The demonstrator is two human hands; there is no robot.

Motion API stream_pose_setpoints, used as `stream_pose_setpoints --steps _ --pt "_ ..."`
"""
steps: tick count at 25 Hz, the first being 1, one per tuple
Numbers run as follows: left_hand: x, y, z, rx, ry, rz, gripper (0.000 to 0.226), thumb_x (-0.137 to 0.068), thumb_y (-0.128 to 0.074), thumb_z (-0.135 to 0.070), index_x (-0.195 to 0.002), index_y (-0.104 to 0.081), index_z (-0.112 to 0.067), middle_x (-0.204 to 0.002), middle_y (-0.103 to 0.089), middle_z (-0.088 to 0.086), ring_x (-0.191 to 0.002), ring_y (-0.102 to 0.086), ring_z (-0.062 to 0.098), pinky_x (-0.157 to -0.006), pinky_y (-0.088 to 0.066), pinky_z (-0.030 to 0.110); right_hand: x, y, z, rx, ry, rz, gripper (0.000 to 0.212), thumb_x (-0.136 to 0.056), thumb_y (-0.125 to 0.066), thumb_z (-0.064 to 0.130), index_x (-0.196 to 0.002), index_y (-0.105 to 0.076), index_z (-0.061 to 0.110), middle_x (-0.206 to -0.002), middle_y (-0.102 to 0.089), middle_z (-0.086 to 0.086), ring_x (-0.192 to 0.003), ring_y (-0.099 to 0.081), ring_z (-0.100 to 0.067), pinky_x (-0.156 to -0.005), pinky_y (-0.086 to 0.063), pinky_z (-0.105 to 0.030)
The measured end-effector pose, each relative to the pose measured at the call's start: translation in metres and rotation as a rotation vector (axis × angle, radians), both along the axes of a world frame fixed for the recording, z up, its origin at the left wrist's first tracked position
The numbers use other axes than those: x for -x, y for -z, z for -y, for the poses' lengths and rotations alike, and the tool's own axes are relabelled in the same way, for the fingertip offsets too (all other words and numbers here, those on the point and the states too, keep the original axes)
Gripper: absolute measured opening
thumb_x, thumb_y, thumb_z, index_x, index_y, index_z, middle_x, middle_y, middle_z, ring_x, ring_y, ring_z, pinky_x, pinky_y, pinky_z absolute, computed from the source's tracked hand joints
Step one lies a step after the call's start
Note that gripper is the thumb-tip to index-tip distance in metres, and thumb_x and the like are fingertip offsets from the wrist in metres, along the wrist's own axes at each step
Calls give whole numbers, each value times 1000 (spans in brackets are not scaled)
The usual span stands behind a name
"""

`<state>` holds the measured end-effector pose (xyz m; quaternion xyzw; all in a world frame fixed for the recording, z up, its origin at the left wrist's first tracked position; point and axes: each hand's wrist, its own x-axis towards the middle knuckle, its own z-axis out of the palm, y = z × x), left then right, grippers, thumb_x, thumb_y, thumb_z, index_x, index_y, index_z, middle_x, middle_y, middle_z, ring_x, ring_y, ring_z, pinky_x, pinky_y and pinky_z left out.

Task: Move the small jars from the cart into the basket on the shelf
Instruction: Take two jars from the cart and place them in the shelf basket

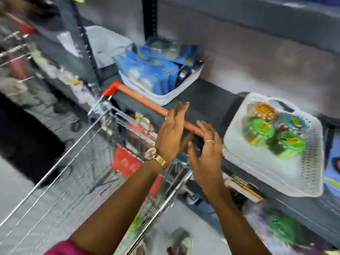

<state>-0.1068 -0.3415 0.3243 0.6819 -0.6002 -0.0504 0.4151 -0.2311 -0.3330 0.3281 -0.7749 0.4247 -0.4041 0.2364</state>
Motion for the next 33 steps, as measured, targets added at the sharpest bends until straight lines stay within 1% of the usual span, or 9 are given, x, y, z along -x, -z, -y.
stream_pose_setpoints --steps 3,7,10,12,17,20,23,28,33 --pt "-70 60 -81 -63 -247 -117 69 -85 -66 -30 -143 -38 -3 -139 -47 16 -129 -47 28 -107 -40 35 -56 34 -41 -143 -286 -80 50 -87 -59 11 -136 -50 7 -136 -56 -13 -126 -52 -28 -110 -40 -40" --pt "-125 163 -200 -589 -475 -415 66 -86 -68 -18 -142 -38 -1 -135 -52 23 -125 -53 36 -101 -46 42 -131 100 -57 -620 -568 -484 63 -88 -64 14 -144 -35 3 -135 -56 -22 -122 -56 -33 -105 -45 -40" --pt "-124 231 -247 -1115 -314 -357 65 -87 -68 -19 -144 -37 -9 -138 -45 22 -127 -48 39 -102 -44 41 -173 171 -58 -706 -710 -984 43 -89 -65 20 -123 -48 0 -128 -59 -27 -118 -59 -36 -94 -47 -40" --pt "-110 263 -249 -1234 -119 -312 74 -86 -69 -23 -148 -31 -10 -144 -39 21 -132 -44 38 -105 -41 41 -185 214 -54 -642 -791 -1194 45 -89 -63 19 -128 -48 3 -136 -54 -24 -124 -55 -34 -99 -46 -39" --pt "-69 337 -224 -1308 121 -107 94 -84 -69 -20 -156 -8 -21 -161 -11 21 -146 -23 41 -113 -34 52 -195 309 -67 -479 -859 -1339 48 -88 -63 6 -132 -47 -5 -139 -52 -25 -118 -58 -38 -80 -46 -28" --pt "-58 359 -212 -1313 164 -60 77 -93 -57 -18 -155 -12 -26 -163 -4 20 -148 -14 42 -112 -31 56 -197 346 -73 -190 -838 -1352 50 -97 -43 7 -146 -34 5 -154 -34 -19 -136 -39 -39 -109 -38 -42" --pt "-54 374 -214 -1264 87 -11 64 -96 -47 -10 -152 -21 -27 -159 -14 20 -144 -25 42 -103 -42 54 -197 371 -70 7 -925 -1385 55 -93 -47 3 -146 -33 5 -151 -34 -19 -136 -35 -40 -109 -38 -47" --pt "-77 368 -241 -1178 -271 -238 85 -76 -73 -8 -147 -28 -23 -149 -30 19 -132 -38 42 -89 -54 55 -195 374 -64 4 -918 -1351 75 -71 -77 12 -137 -42 2 -136 -47 -23 -128 -41 -40 -104 -42 -46" --pt "-111 326 -268 -1058 -655 -522 92 -64 -86 -27 -138 -35 -7 -132 -47 19 -119 -51 40 -92 -53 50 -185 325 -81 -393 -699 -1240 89 -55 -90 34 -130 -50 6 -136 -46 -21 -129 -44 -35 -108 -42 -39"
